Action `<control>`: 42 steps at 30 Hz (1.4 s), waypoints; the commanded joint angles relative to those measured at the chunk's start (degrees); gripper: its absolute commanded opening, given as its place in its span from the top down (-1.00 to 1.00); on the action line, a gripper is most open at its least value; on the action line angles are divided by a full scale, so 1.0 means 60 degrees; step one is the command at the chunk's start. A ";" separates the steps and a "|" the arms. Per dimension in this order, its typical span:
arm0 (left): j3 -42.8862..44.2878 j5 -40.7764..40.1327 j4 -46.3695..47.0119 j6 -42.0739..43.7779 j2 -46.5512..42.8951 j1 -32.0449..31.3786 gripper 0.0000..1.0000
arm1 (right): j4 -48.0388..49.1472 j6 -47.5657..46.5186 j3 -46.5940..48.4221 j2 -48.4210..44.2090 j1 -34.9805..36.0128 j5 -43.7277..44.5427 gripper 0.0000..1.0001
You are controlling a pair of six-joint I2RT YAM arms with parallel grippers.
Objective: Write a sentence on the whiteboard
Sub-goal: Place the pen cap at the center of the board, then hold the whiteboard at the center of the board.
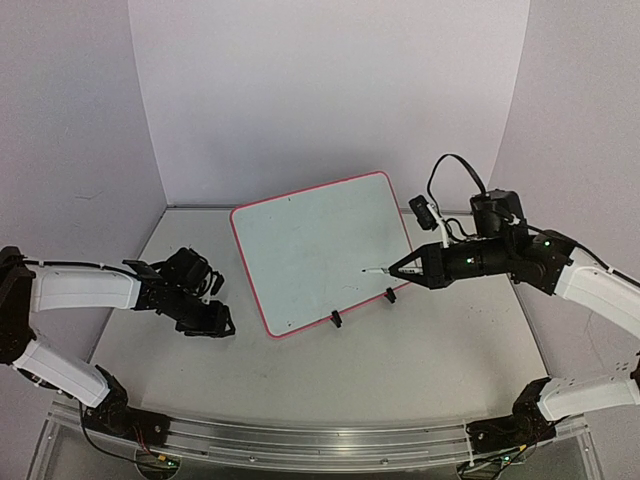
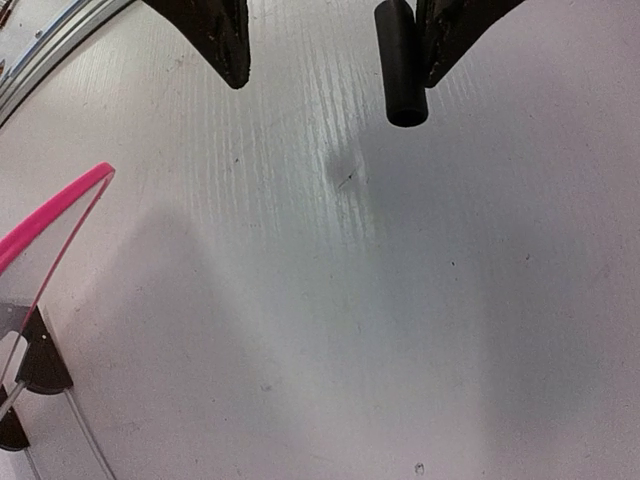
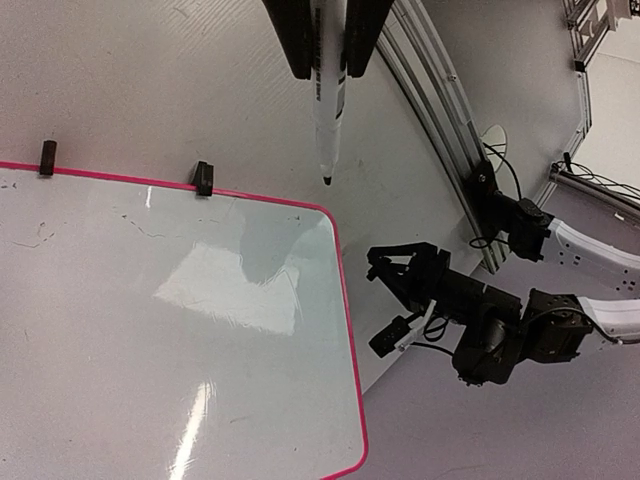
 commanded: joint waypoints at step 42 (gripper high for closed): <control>0.3986 0.4974 -0.1010 0.3033 -0.0735 0.3305 -0.75 | 0.3068 -0.0026 0.1426 0.3013 0.2084 0.1712 1.00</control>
